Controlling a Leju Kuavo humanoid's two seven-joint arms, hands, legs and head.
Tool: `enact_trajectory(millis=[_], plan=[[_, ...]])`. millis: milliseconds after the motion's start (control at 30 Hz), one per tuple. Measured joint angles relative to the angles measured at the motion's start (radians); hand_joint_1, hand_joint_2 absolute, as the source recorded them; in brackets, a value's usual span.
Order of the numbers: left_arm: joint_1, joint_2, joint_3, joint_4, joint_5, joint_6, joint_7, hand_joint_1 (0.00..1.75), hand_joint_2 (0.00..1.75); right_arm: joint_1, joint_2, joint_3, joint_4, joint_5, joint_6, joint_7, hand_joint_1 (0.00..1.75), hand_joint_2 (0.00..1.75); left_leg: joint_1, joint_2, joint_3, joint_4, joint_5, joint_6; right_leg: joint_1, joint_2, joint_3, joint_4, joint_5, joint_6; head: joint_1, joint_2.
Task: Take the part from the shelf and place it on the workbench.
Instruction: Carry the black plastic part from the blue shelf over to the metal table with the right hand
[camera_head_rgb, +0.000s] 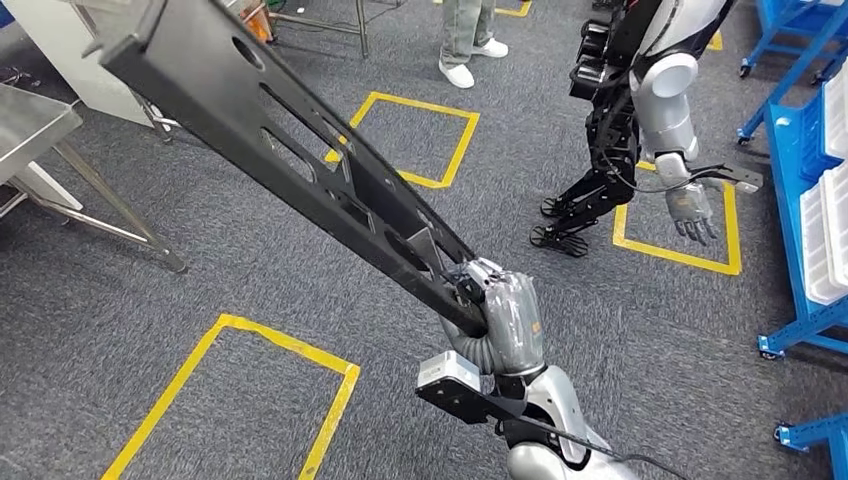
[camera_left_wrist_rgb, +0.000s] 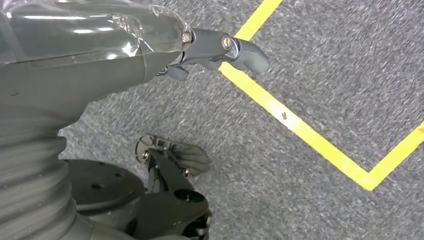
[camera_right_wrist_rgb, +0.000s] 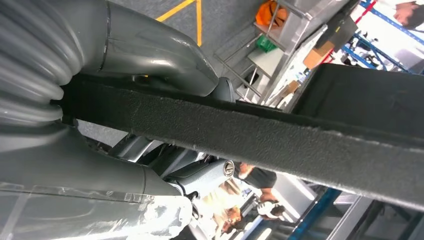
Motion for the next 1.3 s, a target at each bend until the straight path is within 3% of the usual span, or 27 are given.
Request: enact_trajectory(millis=[67,100,133,200,233,267,300,367,400,467,533,600,700,733,767,833,900,967,1033,1067,1133,1167,1233,1267,1300], plan=[[0.0,0.0,0.0,0.0,0.0,0.0,0.0,0.0,1.75,-0.002,0.0,0.0,0.0,-0.002,0.0,0.0,1.75,1.75,-0.001,0.02,-0.006,0.022,-0.016,-0.011,-0.001,-0.015,0.006,-0.007,0.003,-0.01,-0.003,0.0],[-0.001,0.001,0.0,0.0,0.0,0.0,0.0,0.0,1.75,-0.003,0.0,0.0,0.0,-0.003,0.0,0.0,1.75,1.75,0.0,0.036,-0.021,0.059,-0.037,-0.017,-0.003,-0.024,0.009,-0.01,0.003,-0.014,-0.005,0.0],[-0.002,0.0,0.0,0.0,0.001,0.0,0.0,0.0,1.75,-0.005,0.0,0.0,0.0,-0.005,0.0,0.0,1.75,1.75,0.002,0.054,-0.046,0.114,-0.065,-0.023,-0.002,-0.034,0.012,-0.011,0.002,-0.017,-0.007,0.0],[-0.001,0.0,0.0,0.0,0.002,0.0,0.0,0.0,1.75,-0.006,0.0,0.001,0.0,-0.011,0.0,0.0,1.75,1.75,0.008,0.068,-0.11,0.238,-0.115,-0.032,0.0,-0.054,0.014,-0.011,-0.002,-0.021,-0.009,0.0],[0.0,0.0,0.0,0.0,0.002,0.0,0.001,0.0,1.75,-0.006,0.0,0.001,0.001,-0.013,0.0,0.0,1.75,1.75,0.011,0.069,-0.129,0.271,-0.12,-0.034,0.0,-0.064,0.015,-0.011,-0.003,-0.021,-0.009,0.0],[0.001,0.0,0.0,0.0,0.003,0.0,0.001,0.0,1.75,-0.007,0.0,0.002,0.002,-0.014,0.0,0.0,1.75,1.75,0.014,0.071,-0.129,0.267,-0.106,-0.035,0.0,-0.073,0.017,-0.011,-0.005,-0.02,-0.009,0.0],[0.002,0.001,0.0,0.0,0.004,0.0,0.001,0.0,1.75,-0.009,0.0,0.004,0.002,-0.015,0.0,0.001,1.75,1.75,0.015,0.077,-0.11,0.224,-0.076,-0.034,0.0,-0.082,0.02,-0.011,-0.008,-0.019,-0.009,0.0],[0.002,0.001,0.0,0.0,0.006,0.0,0.0,0.0,1.75,-0.014,0.0,0.007,0.003,-0.015,0.0,0.002,1.75,1.75,0.013,0.107,-0.044,0.087,-0.012,-0.027,0.002,-0.099,0.028,-0.011,-0.014,-0.012,-0.009,0.0],[0.002,0.001,0.0,0.0,0.007,0.0,0.0,0.0,1.75,-0.016,0.0,0.008,0.003,-0.015,0.0,0.002,1.75,1.75,0.009,0.121,-0.021,0.034,0.006,-0.023,0.003,-0.106,0.032,-0.011,-0.018,-0.008,-0.008,0.0],[0.002,0.001,0.0,0.0,0.008,0.0,0.0,0.0,1.75,-0.018,0.0,0.009,0.003,-0.014,0.0,0.003,1.75,1.75,-0.001,0.129,-0.01,0.001,0.009,-0.013,0.003,-0.119,0.037,-0.014,-0.022,0.001,-0.008,0.0],[0.003,0.001,0.0,0.0,0.009,0.0,-0.001,0.0,1.75,-0.019,0.001,0.01,0.003,-0.013,0.0,0.003,1.75,1.75,-0.002,0.11,-0.008,-0.009,0.013,-0.002,0.0,-0.131,0.044,-0.017,-0.027,0.012,-0.008,0.0],[0.004,0.001,0.0,0.0,0.01,0.001,-0.001,0.0,1.75,-0.02,0.0,0.011,0.004,-0.012,0.0,0.004,1.75,1.75,0.002,0.092,0.004,-0.026,0.019,0.012,-0.003,-0.106,0.037,0.016,-0.052,0.018,-0.007,0.0],[0.001,0.001,0.0,0.0,0.01,0.001,-0.002,0.0,1.75,-0.02,0.0,0.012,0.006,-0.012,0.0,0.004,1.75,1.75,0.002,0.065,0.012,-0.033,0.021,0.023,-0.003,-0.05,-0.046,0.181,-0.127,0.015,0.0,0.0],[0.001,0.001,0.0,0.0,0.01,0.001,-0.002,0.0,1.75,-0.019,0.0,0.013,0.007,-0.012,0.0,0.004,1.75,1.75,0.001,0.053,0.012,-0.032,0.02,0.024,-0.002,-0.045,-0.072,0.222,-0.134,0.014,0.002,0.0],[0.001,0.001,0.001,0.0,0.01,0.001,-0.002,0.0,1.75,-0.018,0.0,0.013,0.009,-0.012,0.0,0.004,1.75,1.75,0.0,0.04,0.013,-0.031,0.019,0.025,-0.002,-0.041,-0.084,0.232,-0.122,0.013,0.003,0.0],[0.001,0.001,0.001,0.0,0.01,0.001,-0.002,0.0,1.75,-0.017,0.0,0.015,0.013,-0.012,0.0,0.004,1.75,1.75,0.0,0.013,0.015,-0.024,0.014,0.023,-0.002,-0.029,-0.059,0.15,-0.052,0.009,0.004,0.0],[0.002,0.001,0.001,0.0,0.011,0.001,-0.002,0.0,1.75,-0.018,0.0,0.016,0.016,-0.011,0.0,0.004,1.75,1.75,0.001,-0.01,0.01,-0.01,0.006,0.016,-0.006,0.014,-0.017,0.042,-0.002,0.008,0.004,0.0],[0.002,0.001,0.001,0.0,0.011,0.001,-0.002,0.0,1.75,-0.018,0.0,0.017,0.016,-0.01,0.0,0.004,1.75,1.75,0.005,-0.03,0.001,-0.001,0.002,0.005,-0.006,0.042,-0.003,0.003,0.002,0.008,0.003,0.0],[0.002,0.002,0.001,0.0,0.012,0.001,-0.002,0.0,1.75,-0.016,0.0,0.017,0.017,-0.008,0.0,0.004,1.75,1.75,0.01,-0.049,-0.003,0.0,0.001,-0.006,-0.002,0.026,0.001,-0.003,0.003,0.002,0.003,0.0],[0.002,0.002,0.001,0.0,0.013,0.001,-0.002,0.0,1.75,-0.017,0.0,0.017,0.017,-0.008,0.0,0.004,1.75,1.75,0.009,-0.041,-0.004,0.006,-0.004,-0.011,-0.003,0.014,0.005,-0.006,0.003,-0.002,0.003,0.0],[0.002,0.002,0.001,0.0,0.014,0.001,-0.003,0.0,1.75,-0.019,0.0,0.017,0.017,-0.007,0.0,0.003,1.75,1.75,0.005,0.007,-0.029,0.067,-0.038,-0.022,-0.005,-0.013,0.015,-0.014,0.003,-0.011,-0.003,0.0],[0.002,0.002,0.001,0.0,0.015,0.002,-0.003,0.0,1.75,-0.02,0.001,0.017,0.017,-0.006,0.0,0.003,1.75,1.75,0.005,0.039,-0.056,0.125,-0.065,-0.027,-0.003,-0.028,0.02,-0.014,0.001,-0.014,-0.007,0.0],[0.003,0.002,0.001,0.0,0.017,0.002,-0.004,0.0,1.75,-0.02,0.001,0.017,0.017,-0.005,0.0,0.003,1.75,1.75,0.009,0.066,-0.121,0.245,-0.107,-0.033,0.001,-0.058,0.024,-0.014,-0.005,-0.018,-0.01,0.0],[0.003,0.002,0.0,0.0,0.017,0.002,-0.004,0.0,1.75,-0.02,0.001,0.017,0.017,-0.004,0.0,0.003,1.75,1.75,0.011,0.071,-0.137,0.27,-0.107,-0.034,0.002,-0.072,0.026,-0.014,-0.008,-0.019,-0.01,0.0],[0.004,0.002,0.0,0.0,0.017,0.002,-0.005,0.0,1.75,-0.02,0.001,0.017,0.017,-0.002,0.0,0.003,1.75,1.75,0.011,0.074,-0.134,0.258,-0.088,-0.032,0.003,-0.085,0.029,-0.014,-0.011,-0.018,-0.01,0.0]])
